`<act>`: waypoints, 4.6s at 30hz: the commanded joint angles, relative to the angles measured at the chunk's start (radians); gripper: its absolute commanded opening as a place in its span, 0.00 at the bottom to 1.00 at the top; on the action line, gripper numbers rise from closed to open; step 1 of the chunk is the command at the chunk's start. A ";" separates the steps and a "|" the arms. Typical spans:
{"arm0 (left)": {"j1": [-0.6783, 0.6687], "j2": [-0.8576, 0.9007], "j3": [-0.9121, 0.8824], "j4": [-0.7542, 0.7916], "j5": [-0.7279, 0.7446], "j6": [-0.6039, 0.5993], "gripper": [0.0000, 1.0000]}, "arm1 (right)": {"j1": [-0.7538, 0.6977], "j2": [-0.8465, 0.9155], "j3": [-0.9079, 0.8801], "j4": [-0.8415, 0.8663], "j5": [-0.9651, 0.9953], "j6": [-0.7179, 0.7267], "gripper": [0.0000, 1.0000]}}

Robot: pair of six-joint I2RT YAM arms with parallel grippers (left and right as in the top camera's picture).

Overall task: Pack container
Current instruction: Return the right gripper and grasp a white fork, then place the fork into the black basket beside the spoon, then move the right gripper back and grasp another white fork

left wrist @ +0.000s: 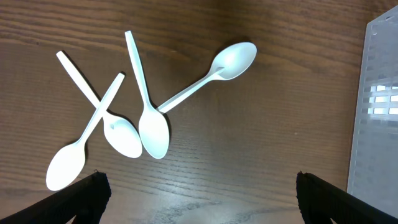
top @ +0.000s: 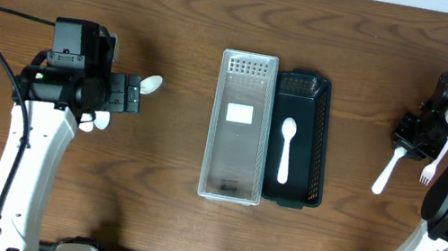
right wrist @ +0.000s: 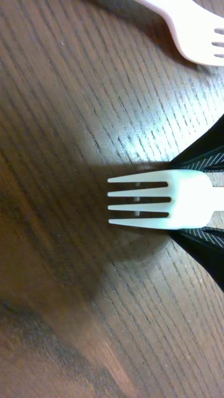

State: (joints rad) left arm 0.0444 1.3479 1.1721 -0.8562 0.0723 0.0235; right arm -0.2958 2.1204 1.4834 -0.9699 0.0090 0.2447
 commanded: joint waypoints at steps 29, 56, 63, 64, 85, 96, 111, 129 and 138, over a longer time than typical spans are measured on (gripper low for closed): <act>0.005 0.004 0.011 -0.003 0.003 0.006 0.98 | 0.604 -0.233 0.291 -0.122 0.017 0.086 0.01; 0.005 0.004 0.011 -0.003 0.003 0.006 0.98 | 0.570 -0.242 0.473 -0.193 0.054 -0.012 0.48; 0.005 0.004 0.011 -0.003 0.003 0.006 0.98 | 0.284 -0.341 0.493 -0.256 0.138 0.040 0.67; 0.005 0.004 0.011 -0.003 0.003 0.006 0.98 | 0.237 -0.340 0.491 -0.275 0.137 0.040 0.68; 0.005 0.004 0.011 -0.003 0.003 0.006 0.98 | -0.217 -0.066 0.011 -0.035 0.060 -0.025 0.71; 0.005 0.004 0.011 -0.003 0.003 0.006 0.98 | -0.213 -0.006 0.011 0.018 0.027 -0.026 0.73; 0.005 0.004 0.011 -0.003 0.003 0.006 0.98 | -0.214 0.008 -0.001 0.080 0.009 -0.079 0.62; 0.005 0.004 0.011 -0.015 0.003 0.006 0.98 | -0.214 0.008 -0.015 0.071 0.009 -0.082 0.19; 0.005 0.004 0.011 -0.015 0.003 0.006 0.98 | -0.212 0.005 -0.013 0.069 0.008 -0.081 0.01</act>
State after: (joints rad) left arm 0.0444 1.3479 1.1721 -0.8661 0.0723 0.0235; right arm -0.5076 2.1159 1.4815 -0.8989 0.0189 0.1669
